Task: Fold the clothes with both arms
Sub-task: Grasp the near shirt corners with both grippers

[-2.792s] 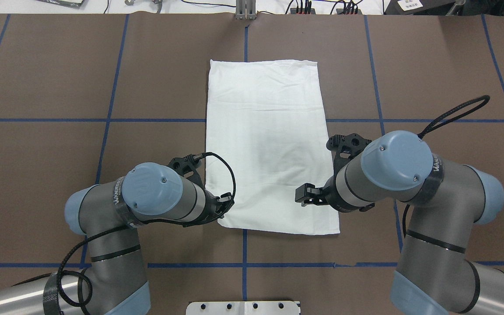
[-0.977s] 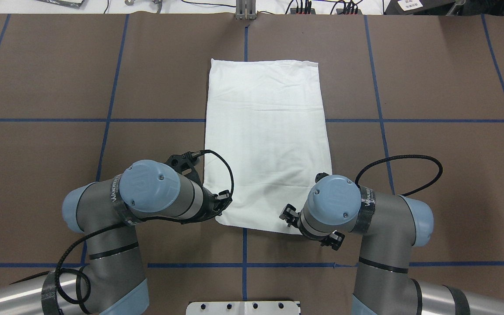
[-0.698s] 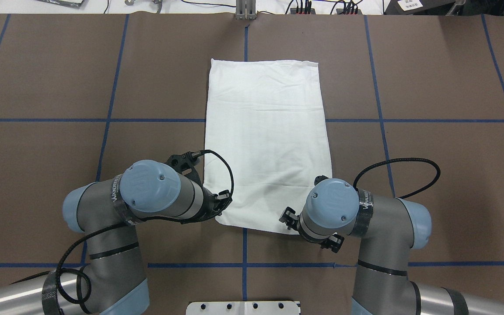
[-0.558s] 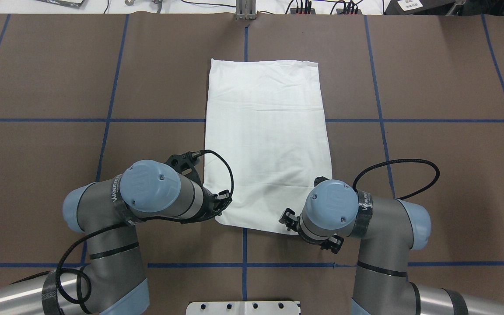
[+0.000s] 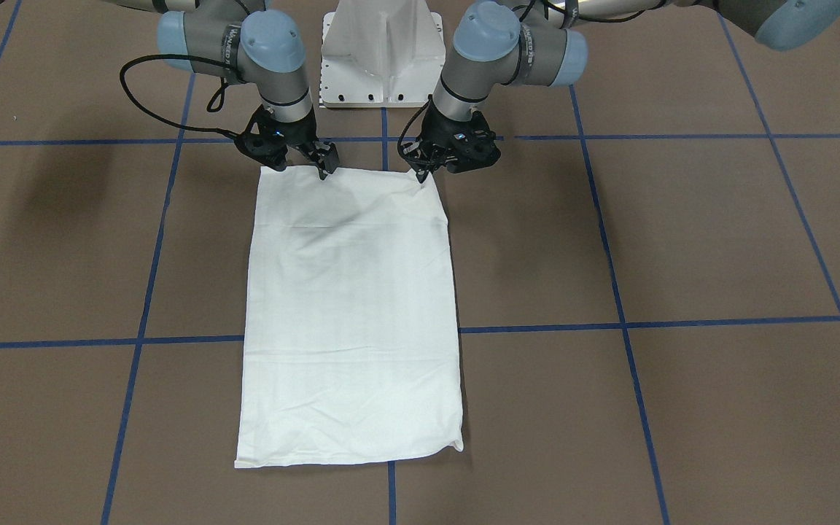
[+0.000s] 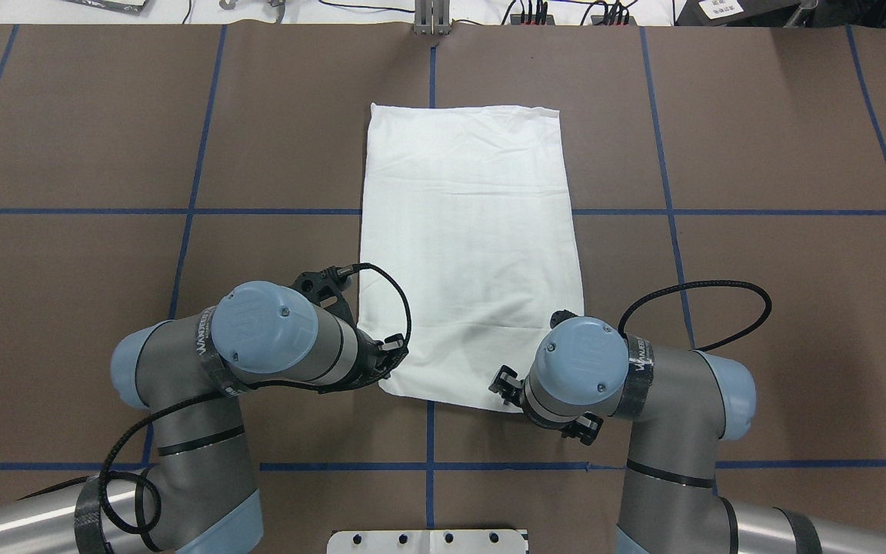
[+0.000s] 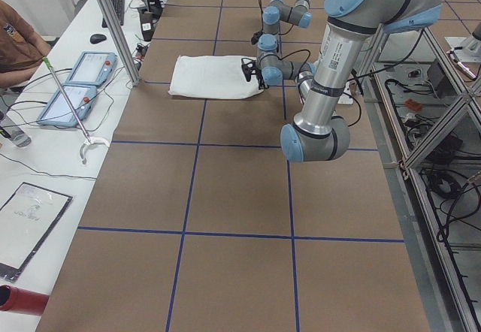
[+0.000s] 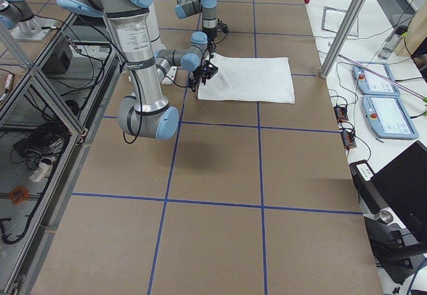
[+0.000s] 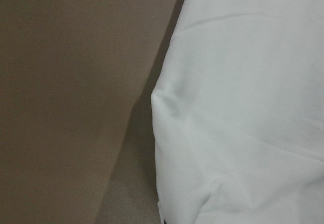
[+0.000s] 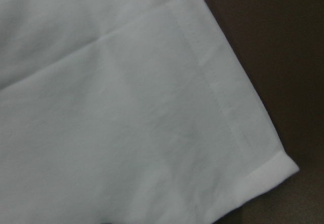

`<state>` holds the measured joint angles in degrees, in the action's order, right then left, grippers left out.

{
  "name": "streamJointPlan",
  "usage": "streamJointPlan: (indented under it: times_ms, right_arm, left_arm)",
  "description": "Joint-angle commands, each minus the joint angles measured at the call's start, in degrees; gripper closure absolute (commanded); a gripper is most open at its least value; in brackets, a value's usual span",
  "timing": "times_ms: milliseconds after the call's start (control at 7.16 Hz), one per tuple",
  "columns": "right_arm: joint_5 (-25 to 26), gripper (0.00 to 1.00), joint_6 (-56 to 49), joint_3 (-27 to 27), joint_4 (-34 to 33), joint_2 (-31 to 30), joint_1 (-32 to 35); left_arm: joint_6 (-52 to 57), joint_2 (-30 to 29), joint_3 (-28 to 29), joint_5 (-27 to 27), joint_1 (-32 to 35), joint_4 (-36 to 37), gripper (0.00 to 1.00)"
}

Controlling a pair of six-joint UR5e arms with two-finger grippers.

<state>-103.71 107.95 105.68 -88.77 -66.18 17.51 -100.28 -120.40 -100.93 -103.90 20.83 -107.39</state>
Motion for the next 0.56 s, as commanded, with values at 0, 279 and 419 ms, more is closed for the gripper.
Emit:
streamJointPlan:
  times_ms: [0, 279, 419]
  right_arm:
    - [2.37, 0.02, -0.37, 0.14, 0.0, 0.09, 0.06]
    - [2.37, 0.02, -0.46, 0.05, 0.0, 0.09, 0.06]
    - [2.63, 0.02, -0.46, -0.04, 0.0, 0.09, 0.06]
  left_arm:
    - [0.61, -0.01, 0.03, 0.01, 0.0, 0.08, 1.0]
    - [0.79, -0.09, 0.03, 0.1, 0.09, 0.08, 1.0]
    - [0.88, -0.01, 0.12, 0.1, 0.09, 0.08, 1.0]
